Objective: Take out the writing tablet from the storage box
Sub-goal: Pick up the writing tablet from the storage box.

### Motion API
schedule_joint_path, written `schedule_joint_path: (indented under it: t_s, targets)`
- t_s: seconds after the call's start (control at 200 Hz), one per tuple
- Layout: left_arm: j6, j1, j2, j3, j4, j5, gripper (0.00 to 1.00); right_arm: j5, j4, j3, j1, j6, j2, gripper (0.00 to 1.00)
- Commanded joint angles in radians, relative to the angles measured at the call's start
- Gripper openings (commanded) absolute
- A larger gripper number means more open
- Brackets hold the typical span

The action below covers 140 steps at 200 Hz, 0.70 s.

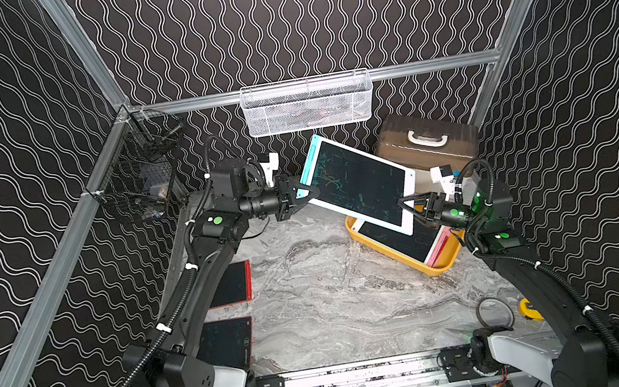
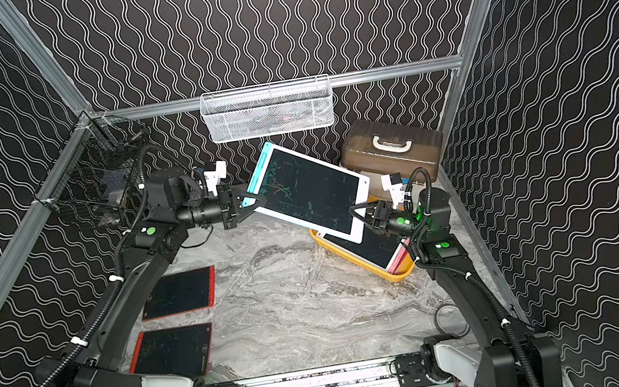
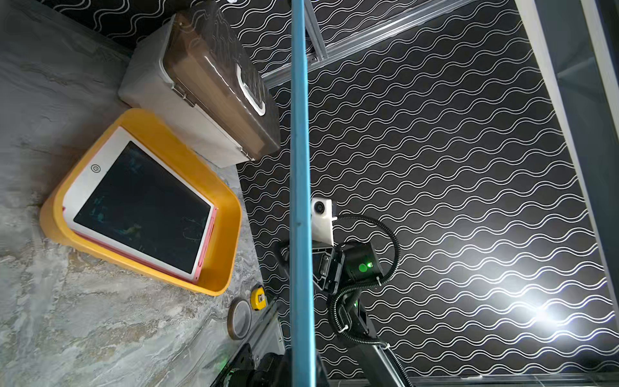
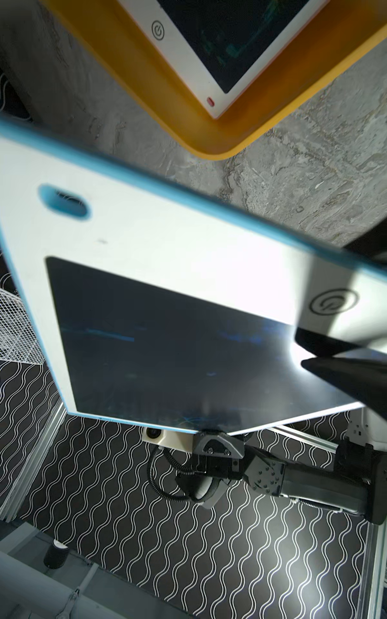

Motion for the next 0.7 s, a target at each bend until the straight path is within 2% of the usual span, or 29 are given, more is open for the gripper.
schedule_joint_path:
  t_s: [0.0,0.34,0.51,0.696]
  targets:
    - [-0.039,0.006,-0.017,-0.009,0.108,0.056,0.00,-0.030,0.127,0.016,0.002,0.062,-0.014,0.35]
    - [-0.065,0.032,-0.009,-0.060,0.254,0.158,0.00,-0.049,0.406,-0.014,-0.006,0.280,-0.022,0.33]
    - [-0.107,0.077,0.005,-0.102,0.343,0.196,0.00,-0.048,0.452,-0.026,-0.020,0.318,-0.033,0.29]
    - [-0.137,0.085,0.040,-0.101,0.401,0.216,0.00,-0.045,0.435,-0.028,-0.026,0.321,-0.031,0.23]
